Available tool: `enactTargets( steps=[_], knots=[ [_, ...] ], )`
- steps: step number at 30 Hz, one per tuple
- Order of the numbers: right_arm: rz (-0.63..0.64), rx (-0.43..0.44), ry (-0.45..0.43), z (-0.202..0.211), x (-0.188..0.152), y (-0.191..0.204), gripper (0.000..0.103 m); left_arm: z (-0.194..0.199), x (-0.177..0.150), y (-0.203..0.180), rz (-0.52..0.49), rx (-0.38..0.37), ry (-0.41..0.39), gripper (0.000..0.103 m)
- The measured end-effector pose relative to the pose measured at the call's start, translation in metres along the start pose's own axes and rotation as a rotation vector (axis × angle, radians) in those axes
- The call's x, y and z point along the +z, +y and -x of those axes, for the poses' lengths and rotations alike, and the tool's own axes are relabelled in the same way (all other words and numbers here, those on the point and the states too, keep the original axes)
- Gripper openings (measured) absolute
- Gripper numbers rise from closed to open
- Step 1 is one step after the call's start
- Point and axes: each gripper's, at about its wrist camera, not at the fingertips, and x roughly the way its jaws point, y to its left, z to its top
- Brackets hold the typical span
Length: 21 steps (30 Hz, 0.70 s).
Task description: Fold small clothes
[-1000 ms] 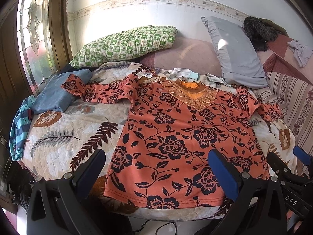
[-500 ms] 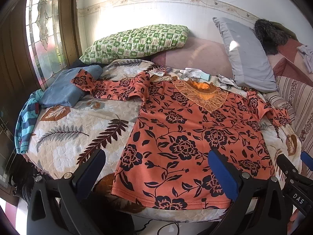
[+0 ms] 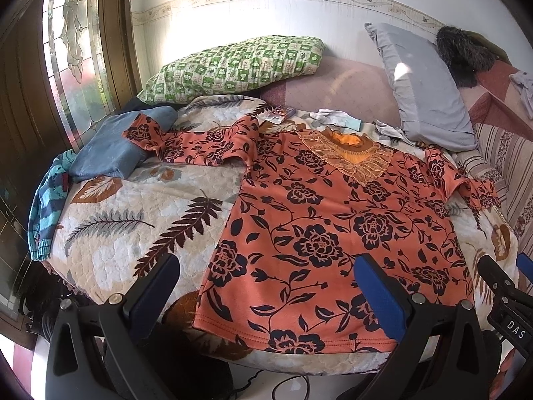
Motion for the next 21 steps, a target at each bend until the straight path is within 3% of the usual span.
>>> enactTargets(
  steps=[21],
  knots=[
    [-0.008,-0.001,0.017,-0.0091,0.0014,0.0027,0.101,-0.0058,0.0015,0.0027,0.009,-0.010,0.013,0.103]
  ],
)
